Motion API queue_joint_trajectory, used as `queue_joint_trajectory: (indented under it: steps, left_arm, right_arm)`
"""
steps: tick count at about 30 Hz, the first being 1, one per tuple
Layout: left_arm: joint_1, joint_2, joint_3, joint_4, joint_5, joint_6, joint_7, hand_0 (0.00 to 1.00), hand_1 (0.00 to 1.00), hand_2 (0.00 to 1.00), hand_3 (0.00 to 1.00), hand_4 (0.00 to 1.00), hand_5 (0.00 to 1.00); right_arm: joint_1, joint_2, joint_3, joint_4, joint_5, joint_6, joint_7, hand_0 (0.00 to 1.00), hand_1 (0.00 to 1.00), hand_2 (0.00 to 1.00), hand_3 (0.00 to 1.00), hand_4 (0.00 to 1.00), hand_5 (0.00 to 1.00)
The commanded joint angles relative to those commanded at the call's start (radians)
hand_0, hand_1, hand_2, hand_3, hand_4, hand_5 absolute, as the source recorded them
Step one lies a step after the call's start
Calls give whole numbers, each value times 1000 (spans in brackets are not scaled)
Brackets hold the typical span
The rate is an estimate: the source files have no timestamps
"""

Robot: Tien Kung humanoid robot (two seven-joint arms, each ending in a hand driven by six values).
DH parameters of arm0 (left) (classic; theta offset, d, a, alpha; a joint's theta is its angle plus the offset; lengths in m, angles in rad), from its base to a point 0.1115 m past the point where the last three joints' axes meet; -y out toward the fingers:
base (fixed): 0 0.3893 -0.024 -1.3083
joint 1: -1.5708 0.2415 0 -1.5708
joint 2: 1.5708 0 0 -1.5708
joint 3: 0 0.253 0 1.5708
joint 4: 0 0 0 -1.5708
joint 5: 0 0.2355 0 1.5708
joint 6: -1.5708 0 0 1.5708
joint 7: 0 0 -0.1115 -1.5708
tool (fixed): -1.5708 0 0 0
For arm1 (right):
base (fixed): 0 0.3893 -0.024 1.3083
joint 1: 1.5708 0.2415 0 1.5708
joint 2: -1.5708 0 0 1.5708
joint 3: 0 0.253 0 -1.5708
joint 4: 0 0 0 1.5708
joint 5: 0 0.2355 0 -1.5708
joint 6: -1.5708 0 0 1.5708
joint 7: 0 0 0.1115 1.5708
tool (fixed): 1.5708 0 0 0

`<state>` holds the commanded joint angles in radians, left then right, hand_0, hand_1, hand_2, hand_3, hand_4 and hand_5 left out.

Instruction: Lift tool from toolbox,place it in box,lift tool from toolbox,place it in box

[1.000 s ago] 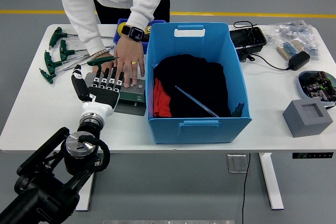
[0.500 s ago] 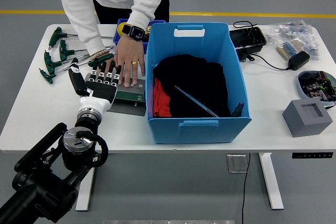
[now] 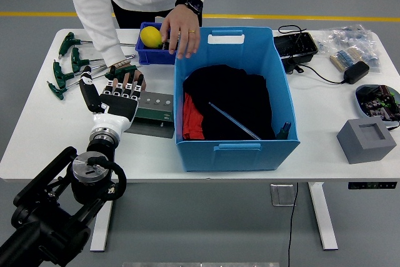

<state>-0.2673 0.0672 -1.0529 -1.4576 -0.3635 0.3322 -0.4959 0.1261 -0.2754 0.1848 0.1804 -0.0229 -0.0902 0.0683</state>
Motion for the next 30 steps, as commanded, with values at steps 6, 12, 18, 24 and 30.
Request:
queue_joint_trajectory:
  steps: [6,12,18,24,30]
  left_arm:
    - [3,43,-87,29,24,-23,26,824,837,931,867,756,726]
    - [-39,76,-186,88,30,-56,48,825,832,916,853,758,727]
    - [-69,127,-259,147,29,-79,63,825,832,919,854,758,727]
    - [-79,158,-291,184,17,-86,73,823,832,916,858,760,727]
    - [-103,175,-283,217,0,-93,85,821,827,911,840,761,726]
  right_arm:
    - [-5,41,19,3,-29,-1,1,683,655,711,572,781,727]
    - [-10,50,-8,1,-14,-3,-1,683,656,710,571,781,727]
    - [-9,49,16,2,-30,-4,1,682,655,710,571,782,728]
    - [-11,59,15,3,-29,-3,1,683,655,710,571,782,728]
    - [-6,47,12,6,-31,-4,1,683,655,711,571,782,729]
